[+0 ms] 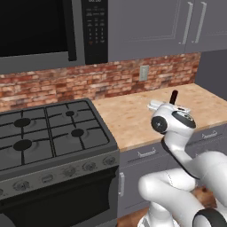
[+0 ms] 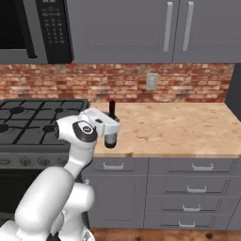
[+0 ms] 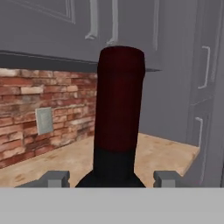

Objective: There is a wine glass and glass cup on the dining counter. Place the wine bottle next to the wine glass and the juice bottle next to the glass cup.

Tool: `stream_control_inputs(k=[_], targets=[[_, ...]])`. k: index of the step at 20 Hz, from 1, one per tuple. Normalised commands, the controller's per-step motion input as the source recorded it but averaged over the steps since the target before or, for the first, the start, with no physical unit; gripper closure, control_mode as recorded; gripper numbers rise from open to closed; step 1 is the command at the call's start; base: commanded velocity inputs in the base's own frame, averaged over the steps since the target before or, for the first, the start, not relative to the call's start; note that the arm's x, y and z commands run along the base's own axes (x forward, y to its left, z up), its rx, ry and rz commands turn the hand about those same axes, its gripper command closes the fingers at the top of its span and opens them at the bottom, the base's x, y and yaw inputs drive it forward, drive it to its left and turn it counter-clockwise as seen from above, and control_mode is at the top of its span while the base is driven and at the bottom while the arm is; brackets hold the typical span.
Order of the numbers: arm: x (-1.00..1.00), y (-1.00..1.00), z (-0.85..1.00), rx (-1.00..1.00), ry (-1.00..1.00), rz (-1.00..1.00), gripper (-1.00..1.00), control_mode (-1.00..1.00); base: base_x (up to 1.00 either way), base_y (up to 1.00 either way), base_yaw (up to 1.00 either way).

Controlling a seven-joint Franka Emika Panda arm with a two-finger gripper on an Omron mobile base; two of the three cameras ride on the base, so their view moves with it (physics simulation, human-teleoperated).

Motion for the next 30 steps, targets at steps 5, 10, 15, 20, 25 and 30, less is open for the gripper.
stream_control_inputs(k=[5, 10, 15, 20, 25, 30], targets=[[-0.43, 0.24, 0.33, 0.0, -0.07, -0.06, 1.0, -1.0, 0.0, 0.0, 0.0], [-0.16, 0.21, 0.08, -0.06, -0.01, -0.03, 1.0, -1.0, 0.0, 0.0, 0.0], [0.0, 0.01, 0.0, -0.01, 0.0, -0.01, 1.0, -1.0, 0.0, 0.0, 0.0], [0.0, 0.0, 0.0, 0.0, 0.0, 0.0, 1.0, -1.0, 0.0, 0.0, 0.0], [0.0, 0.0, 0.0, 0.0, 0.0, 0.0, 1.0, -1.0, 0.0, 0.0, 0.0], [0.0, 0.0, 0.0, 0.0, 0.0, 0.0, 1.0, -1.0, 0.0, 0.0, 0.0]])
